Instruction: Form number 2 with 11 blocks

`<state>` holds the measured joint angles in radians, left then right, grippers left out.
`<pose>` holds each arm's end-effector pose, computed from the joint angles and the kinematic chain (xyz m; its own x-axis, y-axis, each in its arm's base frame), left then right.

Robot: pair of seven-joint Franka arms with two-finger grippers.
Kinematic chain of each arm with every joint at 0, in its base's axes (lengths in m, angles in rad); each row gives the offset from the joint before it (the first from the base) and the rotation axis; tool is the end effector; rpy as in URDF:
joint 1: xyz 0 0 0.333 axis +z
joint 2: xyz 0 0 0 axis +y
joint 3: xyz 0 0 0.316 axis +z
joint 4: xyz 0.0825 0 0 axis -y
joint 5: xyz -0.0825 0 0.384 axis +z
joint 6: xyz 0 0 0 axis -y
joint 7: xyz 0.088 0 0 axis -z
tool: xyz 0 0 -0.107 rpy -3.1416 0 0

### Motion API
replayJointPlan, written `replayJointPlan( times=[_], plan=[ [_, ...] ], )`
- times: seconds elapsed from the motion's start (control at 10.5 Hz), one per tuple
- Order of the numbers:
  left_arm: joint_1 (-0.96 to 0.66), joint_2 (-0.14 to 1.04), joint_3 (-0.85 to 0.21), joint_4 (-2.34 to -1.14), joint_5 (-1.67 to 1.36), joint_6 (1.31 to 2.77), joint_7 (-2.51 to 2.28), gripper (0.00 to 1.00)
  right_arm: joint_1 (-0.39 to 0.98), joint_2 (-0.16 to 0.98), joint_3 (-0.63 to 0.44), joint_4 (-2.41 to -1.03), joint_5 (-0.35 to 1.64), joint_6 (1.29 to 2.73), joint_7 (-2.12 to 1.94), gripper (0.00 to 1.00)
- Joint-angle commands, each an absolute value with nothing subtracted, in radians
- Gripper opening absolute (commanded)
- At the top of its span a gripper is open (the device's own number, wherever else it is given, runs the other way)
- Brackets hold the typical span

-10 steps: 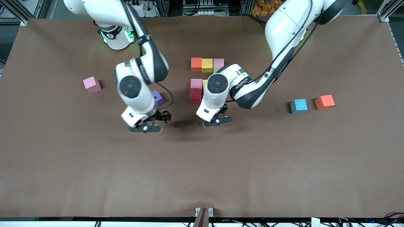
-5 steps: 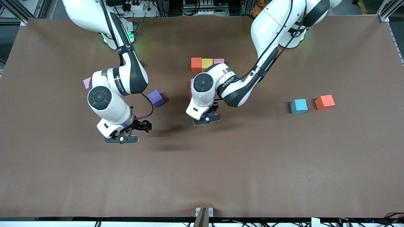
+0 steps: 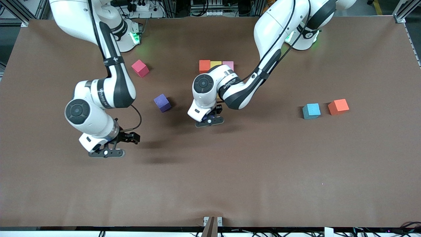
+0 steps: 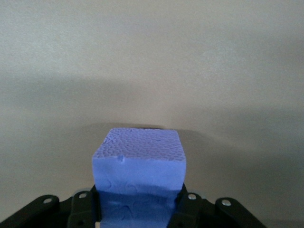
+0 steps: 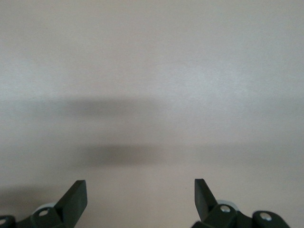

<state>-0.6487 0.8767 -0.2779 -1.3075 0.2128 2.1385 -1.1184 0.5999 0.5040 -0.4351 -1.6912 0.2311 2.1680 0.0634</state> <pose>0.4912 -0.5577 0.2229 0.9849 0.1694 -0.0366 0.1697 -0.9855 0.0048 0.6539 0.1502 0.3290 0.9993 0.0236 0.0274 0.0233 -0.9997 0.0094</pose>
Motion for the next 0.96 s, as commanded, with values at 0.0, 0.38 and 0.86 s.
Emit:
replayJointPlan(
  times=[0.0,0.38,0.86],
  plan=[
    [-0.676,0.897,-0.253,-1.262,0.193,2.112,-1.098,0.27,0.604,0.509,-0.413,-1.677,0.255,2.149,0.043,1.00],
    [-0.689,0.897,-0.253,-1.267,0.193,2.112,-1.028,0.27,0.624,0.476,-0.390,-1.732,0.256,2.080,-0.213,1.00],
    [-0.690,0.904,-0.256,-1.269,0.190,2.114,-0.959,0.28,0.620,0.281,-0.393,-1.935,0.253,2.092,-0.400,1.00]
  ],
)
